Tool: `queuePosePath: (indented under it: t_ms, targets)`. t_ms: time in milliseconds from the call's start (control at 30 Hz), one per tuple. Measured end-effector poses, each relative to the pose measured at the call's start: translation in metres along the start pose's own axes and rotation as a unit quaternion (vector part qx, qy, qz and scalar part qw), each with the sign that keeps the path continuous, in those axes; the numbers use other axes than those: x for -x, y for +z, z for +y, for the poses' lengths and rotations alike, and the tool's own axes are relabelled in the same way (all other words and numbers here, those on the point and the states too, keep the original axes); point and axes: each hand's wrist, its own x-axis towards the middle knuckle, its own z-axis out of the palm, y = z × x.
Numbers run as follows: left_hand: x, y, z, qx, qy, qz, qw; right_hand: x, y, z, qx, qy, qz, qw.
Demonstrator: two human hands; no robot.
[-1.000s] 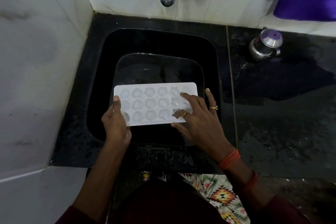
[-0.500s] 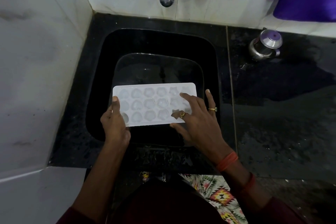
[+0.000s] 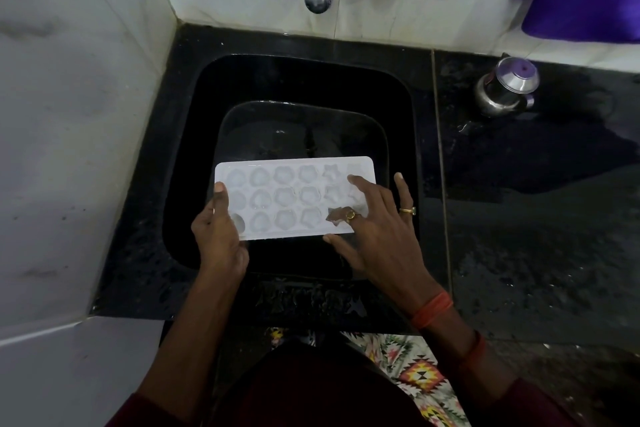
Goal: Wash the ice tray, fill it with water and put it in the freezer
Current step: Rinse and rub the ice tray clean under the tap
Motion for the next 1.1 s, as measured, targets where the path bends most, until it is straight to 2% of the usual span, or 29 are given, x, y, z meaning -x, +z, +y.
queuePosePath:
  t_ms: [500, 767, 1100]
  targets:
    - [0.0024, 0.0022, -0.0041, 0.0, 0.002, 0.003, 1.0, 0.0031, 0.0019, -0.0036, 0.018, 0.007, -0.028, 0.999]
    - [0.0046, 0.0029, -0.0045, -0.005, 0.004, 0.007, 1.0, 0.0008, -0.0028, -0.0041, 0.001, 0.011, 0.001, 1.0]
    - [0.0008, -0.0001, -0.0053, -0.015, 0.02, -0.005, 1.0, -0.0004, -0.0065, -0.0041, 0.031, 0.017, -0.041, 0.999]
